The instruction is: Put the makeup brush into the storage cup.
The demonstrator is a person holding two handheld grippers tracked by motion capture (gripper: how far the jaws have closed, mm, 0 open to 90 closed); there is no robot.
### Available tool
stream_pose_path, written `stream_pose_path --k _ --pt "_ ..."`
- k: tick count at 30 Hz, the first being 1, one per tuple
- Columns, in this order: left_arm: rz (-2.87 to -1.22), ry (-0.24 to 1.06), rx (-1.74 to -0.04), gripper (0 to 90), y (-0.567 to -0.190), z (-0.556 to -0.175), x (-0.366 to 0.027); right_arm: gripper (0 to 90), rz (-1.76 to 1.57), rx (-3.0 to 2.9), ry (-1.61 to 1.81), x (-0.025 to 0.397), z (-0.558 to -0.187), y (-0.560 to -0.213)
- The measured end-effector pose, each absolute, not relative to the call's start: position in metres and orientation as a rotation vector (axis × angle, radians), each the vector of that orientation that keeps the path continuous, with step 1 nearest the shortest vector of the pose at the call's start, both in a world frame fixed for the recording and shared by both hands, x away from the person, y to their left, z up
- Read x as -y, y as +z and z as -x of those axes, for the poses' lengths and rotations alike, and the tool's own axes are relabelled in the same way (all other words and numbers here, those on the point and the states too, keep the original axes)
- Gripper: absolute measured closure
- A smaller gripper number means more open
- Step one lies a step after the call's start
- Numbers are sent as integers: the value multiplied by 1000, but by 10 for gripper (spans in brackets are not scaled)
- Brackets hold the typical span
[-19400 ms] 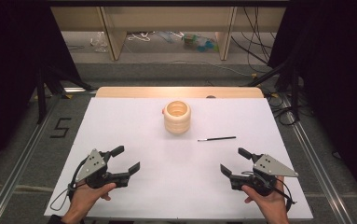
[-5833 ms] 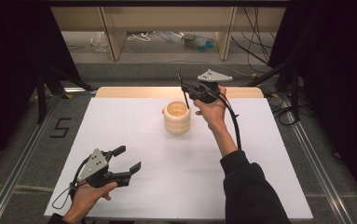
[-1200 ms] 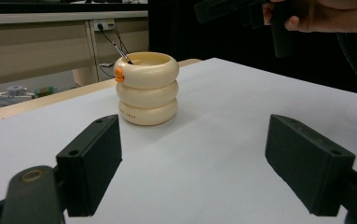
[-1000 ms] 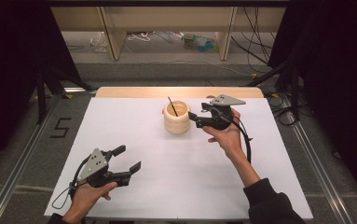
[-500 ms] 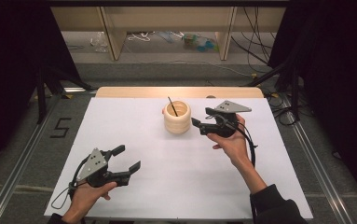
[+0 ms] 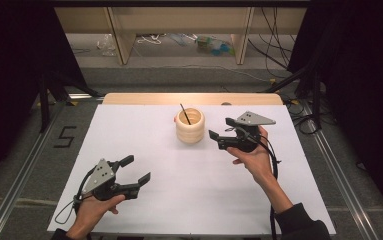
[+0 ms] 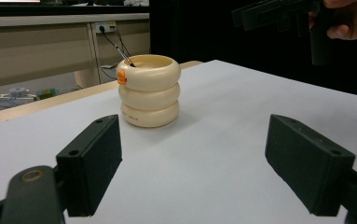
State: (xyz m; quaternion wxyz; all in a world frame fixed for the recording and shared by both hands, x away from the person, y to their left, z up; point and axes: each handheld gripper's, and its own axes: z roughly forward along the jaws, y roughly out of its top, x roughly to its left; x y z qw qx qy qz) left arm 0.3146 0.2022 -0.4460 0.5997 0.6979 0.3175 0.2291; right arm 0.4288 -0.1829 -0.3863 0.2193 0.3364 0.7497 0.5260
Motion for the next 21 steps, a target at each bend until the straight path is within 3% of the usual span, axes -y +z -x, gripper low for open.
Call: stream_pose_path --k 21 --pt "-1618 532 -737 185 -446 -315 -202 218 -927 -2058 1467 192 -410 -390"
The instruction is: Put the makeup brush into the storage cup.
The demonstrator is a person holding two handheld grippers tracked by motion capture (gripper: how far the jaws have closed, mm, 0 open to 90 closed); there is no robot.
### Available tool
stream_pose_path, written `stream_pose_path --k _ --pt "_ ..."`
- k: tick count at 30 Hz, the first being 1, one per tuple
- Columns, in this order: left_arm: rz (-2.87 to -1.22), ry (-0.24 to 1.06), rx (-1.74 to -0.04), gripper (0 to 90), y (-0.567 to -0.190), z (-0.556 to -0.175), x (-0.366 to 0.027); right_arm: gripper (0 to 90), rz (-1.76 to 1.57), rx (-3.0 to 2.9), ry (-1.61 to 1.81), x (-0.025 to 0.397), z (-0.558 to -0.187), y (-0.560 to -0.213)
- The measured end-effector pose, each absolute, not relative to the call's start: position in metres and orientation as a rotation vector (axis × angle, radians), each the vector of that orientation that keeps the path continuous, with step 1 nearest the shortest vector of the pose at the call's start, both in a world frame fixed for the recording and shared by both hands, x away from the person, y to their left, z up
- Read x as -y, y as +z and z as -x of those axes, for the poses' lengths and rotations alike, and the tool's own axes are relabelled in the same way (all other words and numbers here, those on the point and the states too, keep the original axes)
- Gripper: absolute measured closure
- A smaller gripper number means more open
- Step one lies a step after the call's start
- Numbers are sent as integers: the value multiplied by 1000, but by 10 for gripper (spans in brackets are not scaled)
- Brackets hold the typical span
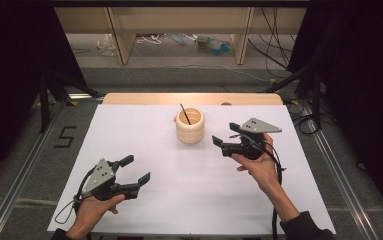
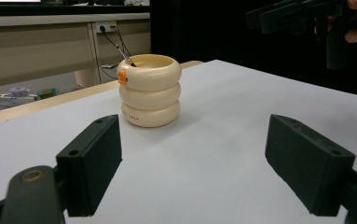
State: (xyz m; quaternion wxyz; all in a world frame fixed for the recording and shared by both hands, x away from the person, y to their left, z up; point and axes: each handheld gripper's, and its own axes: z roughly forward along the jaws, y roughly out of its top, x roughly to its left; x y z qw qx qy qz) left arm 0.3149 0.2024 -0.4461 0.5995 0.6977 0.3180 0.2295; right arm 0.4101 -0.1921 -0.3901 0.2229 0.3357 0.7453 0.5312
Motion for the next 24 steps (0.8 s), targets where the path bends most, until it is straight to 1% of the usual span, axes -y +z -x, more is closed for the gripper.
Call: stream_pose_path --k 24 --pt "-1618 536 -738 185 -446 -315 -203 211 -935 -2060 1468 205 -391 -400"
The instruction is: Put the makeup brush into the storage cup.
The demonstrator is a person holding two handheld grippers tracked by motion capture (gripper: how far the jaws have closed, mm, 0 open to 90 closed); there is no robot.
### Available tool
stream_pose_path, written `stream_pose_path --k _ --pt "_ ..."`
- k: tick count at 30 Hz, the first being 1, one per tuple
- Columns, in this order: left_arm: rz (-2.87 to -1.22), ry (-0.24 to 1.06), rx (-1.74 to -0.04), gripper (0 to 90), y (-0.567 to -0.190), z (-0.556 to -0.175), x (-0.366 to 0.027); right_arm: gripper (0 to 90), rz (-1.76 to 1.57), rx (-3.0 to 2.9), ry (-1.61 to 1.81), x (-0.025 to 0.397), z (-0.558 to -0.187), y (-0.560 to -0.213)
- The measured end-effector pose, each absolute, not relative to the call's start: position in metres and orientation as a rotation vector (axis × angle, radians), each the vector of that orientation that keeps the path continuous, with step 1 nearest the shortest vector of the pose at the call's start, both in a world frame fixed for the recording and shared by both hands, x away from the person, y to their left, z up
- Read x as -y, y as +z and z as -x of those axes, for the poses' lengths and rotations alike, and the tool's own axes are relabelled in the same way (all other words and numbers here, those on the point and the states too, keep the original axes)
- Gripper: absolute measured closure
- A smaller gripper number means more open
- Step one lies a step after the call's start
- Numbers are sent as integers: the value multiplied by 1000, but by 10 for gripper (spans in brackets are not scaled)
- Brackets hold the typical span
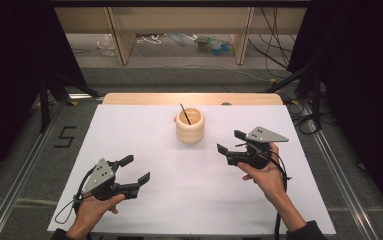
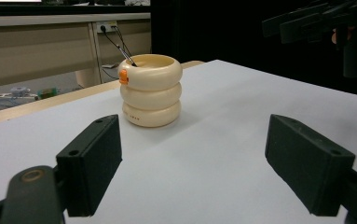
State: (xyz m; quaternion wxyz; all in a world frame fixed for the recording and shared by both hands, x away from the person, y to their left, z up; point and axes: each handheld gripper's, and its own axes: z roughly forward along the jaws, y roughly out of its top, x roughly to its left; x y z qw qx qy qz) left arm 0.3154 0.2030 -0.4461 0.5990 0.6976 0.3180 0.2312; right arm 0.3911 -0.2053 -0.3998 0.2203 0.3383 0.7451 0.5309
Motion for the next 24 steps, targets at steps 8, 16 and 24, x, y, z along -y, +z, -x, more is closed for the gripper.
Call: stream_pose_path --k 8,16,24 --pt "-1621 542 -735 185 -446 -316 -204 210 -926 -2059 1475 211 -381 -402" --pt "-1622 544 -734 185 -446 -316 -204 197 -930 -2058 1495 214 -369 -405" --pt "-1619 543 -735 185 -446 -316 -204 186 -919 -2091 1497 217 -360 -414"
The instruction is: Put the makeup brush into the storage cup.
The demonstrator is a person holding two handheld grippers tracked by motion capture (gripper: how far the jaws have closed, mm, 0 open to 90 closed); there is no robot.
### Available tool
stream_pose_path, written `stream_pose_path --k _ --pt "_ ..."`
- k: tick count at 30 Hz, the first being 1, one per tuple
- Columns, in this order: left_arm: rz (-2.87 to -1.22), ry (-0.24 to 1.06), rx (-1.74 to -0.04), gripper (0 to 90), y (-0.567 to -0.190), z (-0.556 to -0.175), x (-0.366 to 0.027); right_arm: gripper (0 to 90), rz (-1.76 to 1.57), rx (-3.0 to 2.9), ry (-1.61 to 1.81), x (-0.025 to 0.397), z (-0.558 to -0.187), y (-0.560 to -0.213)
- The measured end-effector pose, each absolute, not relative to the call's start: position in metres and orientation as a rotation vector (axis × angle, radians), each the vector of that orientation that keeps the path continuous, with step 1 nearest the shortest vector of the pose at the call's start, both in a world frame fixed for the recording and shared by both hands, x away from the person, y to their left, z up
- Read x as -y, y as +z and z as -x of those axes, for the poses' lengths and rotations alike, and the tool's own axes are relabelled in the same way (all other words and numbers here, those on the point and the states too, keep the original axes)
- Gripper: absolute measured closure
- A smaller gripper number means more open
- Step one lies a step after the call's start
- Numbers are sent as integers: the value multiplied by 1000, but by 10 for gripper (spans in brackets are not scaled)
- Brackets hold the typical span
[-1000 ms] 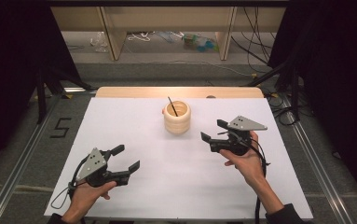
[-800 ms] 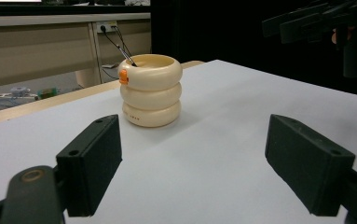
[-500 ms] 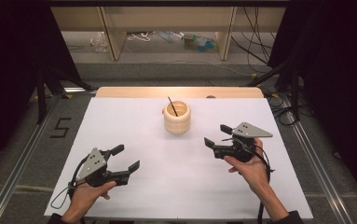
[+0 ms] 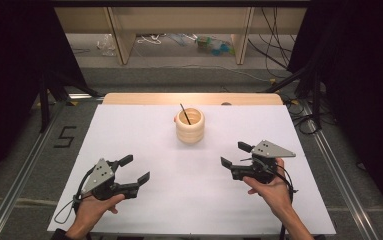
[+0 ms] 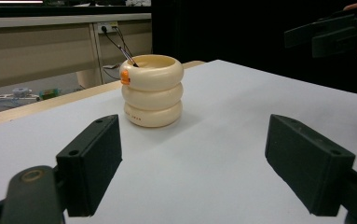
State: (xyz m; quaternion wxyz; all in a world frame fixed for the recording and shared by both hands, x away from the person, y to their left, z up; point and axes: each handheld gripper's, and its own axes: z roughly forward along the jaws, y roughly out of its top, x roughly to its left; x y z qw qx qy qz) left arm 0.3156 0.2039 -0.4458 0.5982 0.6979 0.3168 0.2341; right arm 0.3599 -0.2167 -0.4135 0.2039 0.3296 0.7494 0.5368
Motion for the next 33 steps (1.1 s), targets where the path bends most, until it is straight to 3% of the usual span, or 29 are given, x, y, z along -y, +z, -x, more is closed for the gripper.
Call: stream_pose_path --k 33 --pt "-1619 536 -746 185 -447 -316 -204 160 -942 -2113 1492 230 -324 -425"
